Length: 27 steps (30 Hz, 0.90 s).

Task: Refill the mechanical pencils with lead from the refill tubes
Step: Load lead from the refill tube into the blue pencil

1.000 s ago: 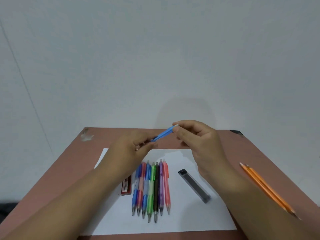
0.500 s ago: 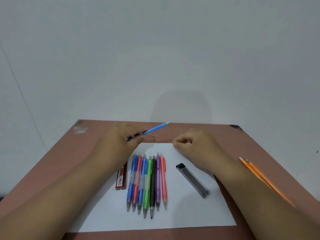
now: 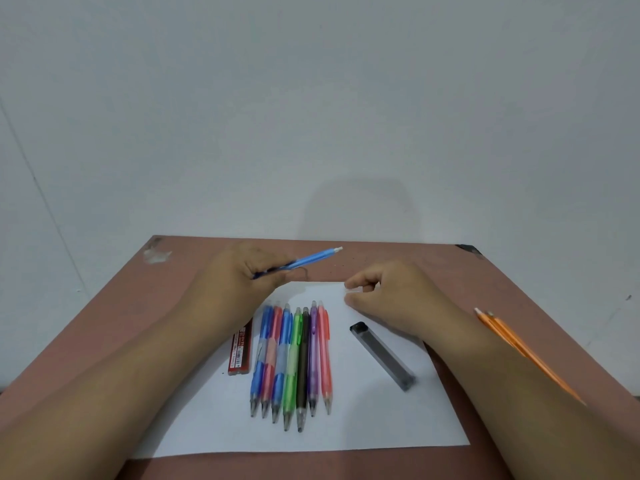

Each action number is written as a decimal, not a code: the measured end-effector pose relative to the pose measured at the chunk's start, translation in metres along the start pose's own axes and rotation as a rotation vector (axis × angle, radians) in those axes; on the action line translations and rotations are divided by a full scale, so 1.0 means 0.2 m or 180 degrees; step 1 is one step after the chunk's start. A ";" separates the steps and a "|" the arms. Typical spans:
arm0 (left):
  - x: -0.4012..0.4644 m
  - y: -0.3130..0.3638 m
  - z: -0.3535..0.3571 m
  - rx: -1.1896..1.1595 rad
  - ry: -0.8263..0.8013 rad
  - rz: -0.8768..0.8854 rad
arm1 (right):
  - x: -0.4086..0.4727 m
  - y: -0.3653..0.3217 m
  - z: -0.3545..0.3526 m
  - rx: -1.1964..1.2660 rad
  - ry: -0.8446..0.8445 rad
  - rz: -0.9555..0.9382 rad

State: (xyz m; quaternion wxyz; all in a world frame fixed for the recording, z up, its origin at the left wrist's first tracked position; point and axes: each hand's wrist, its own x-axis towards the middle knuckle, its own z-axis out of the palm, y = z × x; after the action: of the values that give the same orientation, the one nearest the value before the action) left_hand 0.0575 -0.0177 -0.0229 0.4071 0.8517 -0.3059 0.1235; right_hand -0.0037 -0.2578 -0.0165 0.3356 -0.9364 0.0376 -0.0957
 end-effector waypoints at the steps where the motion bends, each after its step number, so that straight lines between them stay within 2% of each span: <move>1: 0.00 0.00 0.00 0.0007 -0.0023 -0.0017 | -0.01 -0.01 -0.01 0.0079 0.0097 -0.0048; 7: 0.01 -0.04 0.01 0.0111 0.0106 0.0096 | -0.04 -0.09 -0.03 0.1323 0.0690 -0.0820; 13: 0.01 -0.06 0.02 0.0288 0.0108 0.0170 | -0.03 -0.09 -0.02 0.1134 0.0850 -0.0822; 16: 0.02 -0.08 0.01 0.0235 0.0172 0.0048 | -0.02 -0.08 -0.05 0.1076 0.1008 -0.0621; 18: 0.02 -0.09 0.01 0.0182 0.0258 -0.0016 | -0.02 -0.07 -0.08 0.0923 0.0772 -0.0343; 22: 0.02 -0.09 0.02 0.0190 0.0189 0.0046 | -0.03 -0.05 -0.09 0.0270 -0.0073 0.0063; 27: 0.02 -0.09 0.02 0.0230 0.0192 0.0027 | -0.03 -0.05 -0.09 -0.0119 -0.0183 0.0123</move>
State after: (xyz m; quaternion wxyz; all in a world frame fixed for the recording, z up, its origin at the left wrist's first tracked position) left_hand 0.0719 -0.0141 -0.0349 0.3846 0.8604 -0.2925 0.1617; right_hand -0.0138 -0.2605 0.0027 0.3208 -0.9440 0.0478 -0.0614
